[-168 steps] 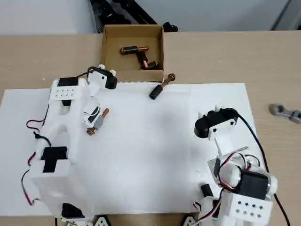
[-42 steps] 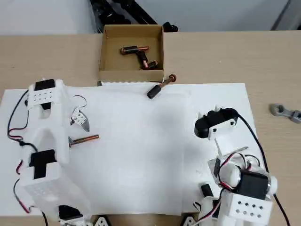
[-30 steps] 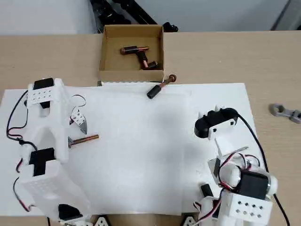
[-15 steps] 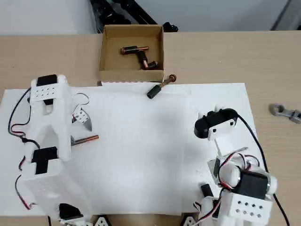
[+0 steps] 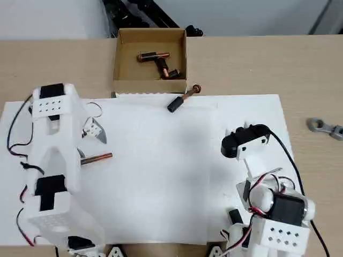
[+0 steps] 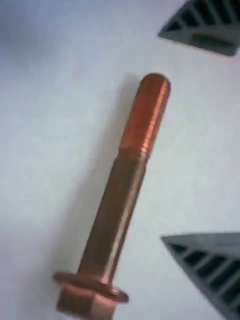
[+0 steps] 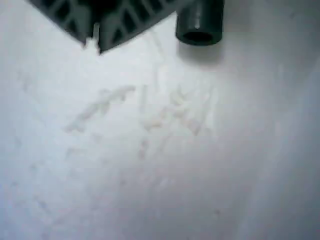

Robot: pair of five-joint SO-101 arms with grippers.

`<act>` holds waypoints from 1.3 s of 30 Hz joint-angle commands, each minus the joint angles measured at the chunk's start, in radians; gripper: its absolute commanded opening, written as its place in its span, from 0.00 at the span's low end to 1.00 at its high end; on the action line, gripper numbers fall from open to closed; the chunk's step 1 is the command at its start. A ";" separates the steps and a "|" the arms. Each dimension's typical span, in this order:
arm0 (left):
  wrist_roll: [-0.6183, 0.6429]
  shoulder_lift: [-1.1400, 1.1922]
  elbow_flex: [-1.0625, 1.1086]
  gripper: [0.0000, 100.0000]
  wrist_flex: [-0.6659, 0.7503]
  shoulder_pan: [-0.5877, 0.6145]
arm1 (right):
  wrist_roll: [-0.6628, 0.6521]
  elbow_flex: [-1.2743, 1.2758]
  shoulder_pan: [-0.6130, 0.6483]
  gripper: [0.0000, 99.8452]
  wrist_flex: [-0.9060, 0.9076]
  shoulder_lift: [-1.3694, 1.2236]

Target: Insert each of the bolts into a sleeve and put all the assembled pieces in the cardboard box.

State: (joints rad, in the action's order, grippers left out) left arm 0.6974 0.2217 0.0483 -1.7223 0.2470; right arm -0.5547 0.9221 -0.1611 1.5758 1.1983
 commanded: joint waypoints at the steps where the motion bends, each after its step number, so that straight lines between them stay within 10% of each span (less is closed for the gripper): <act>1: 0.026 -0.031 0.035 0.24 0.031 0.020 | 0.008 -0.005 -0.012 0.01 -0.018 0.004; 39: -0.038 0.152 -0.165 0.01 -0.032 0.061 | 0.008 -0.005 -0.012 0.01 -0.018 0.004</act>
State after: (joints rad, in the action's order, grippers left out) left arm 0.6897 0.4150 -0.0637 -1.7192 0.3161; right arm -0.5547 0.9221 -0.1611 1.5758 1.1983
